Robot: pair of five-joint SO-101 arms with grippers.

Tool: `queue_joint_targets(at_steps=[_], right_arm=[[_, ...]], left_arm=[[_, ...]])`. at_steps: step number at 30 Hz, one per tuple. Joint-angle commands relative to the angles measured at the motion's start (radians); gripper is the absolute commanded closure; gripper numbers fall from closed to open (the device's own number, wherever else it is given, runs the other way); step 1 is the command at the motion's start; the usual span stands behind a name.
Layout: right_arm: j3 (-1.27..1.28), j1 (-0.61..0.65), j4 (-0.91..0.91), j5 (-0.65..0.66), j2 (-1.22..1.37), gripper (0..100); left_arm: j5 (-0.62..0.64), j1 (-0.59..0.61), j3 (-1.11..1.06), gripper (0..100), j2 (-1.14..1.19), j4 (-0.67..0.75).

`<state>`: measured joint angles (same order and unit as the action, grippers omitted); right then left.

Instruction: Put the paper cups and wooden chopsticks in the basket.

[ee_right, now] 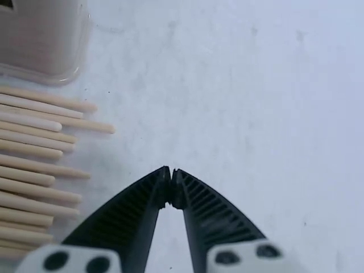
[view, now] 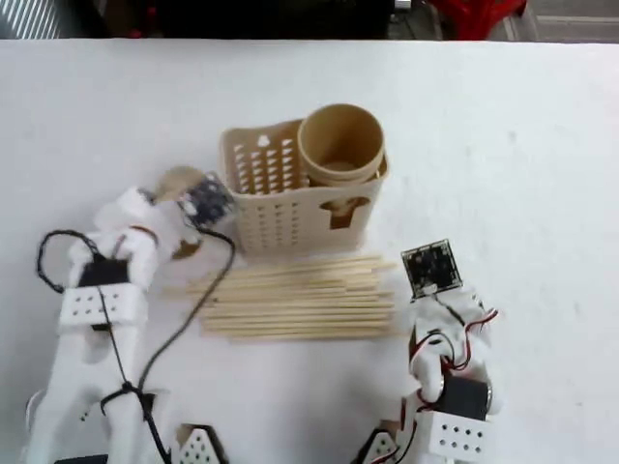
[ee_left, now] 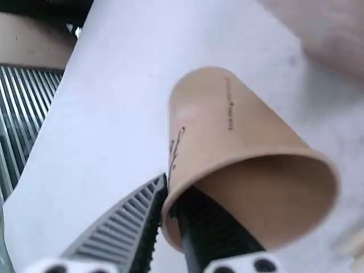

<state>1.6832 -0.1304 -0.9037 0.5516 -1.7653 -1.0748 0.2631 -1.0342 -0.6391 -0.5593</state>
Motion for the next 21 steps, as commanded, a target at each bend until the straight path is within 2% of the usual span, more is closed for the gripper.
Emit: queue_joint_targets(at_steps=[1, 4, 6, 9, 11, 15, 19, 21], right_arm=[[0.008, 0.008, 0.016, 0.006, 0.008, 98.1], [0.008, 0.010, 0.016, 0.006, 0.008, 98.1], [0.008, 0.010, 0.016, 0.006, 0.008, 98.1], [0.008, 0.010, 0.016, 0.006, 0.008, 98.1], [0.008, 0.010, 0.016, 0.006, 0.008, 98.1], [0.008, 0.007, 0.016, 0.006, 0.008, 98.1], [0.008, 0.005, 0.016, 0.006, 0.008, 98.1], [0.008, 0.005, 0.016, 0.006, 0.008, 98.1]], left_arm=[[0.121, 0.111, 0.235, 98, -0.035, -0.166], [0.322, 0.140, 0.505, 98, -0.035, -0.368], [0.439, 0.094, 0.715, 98, -0.027, -0.548], [0.591, -0.088, 1.022, 98, -0.024, -0.807], [0.701, -0.248, 1.203, 98, -0.022, -0.927], [0.893, -0.515, 1.402, 98, 0.022, -1.016], [0.918, -0.671, 1.436, 98, 0.177, -1.014], [0.930, -0.713, 1.436, 98, 0.260, -1.014]])
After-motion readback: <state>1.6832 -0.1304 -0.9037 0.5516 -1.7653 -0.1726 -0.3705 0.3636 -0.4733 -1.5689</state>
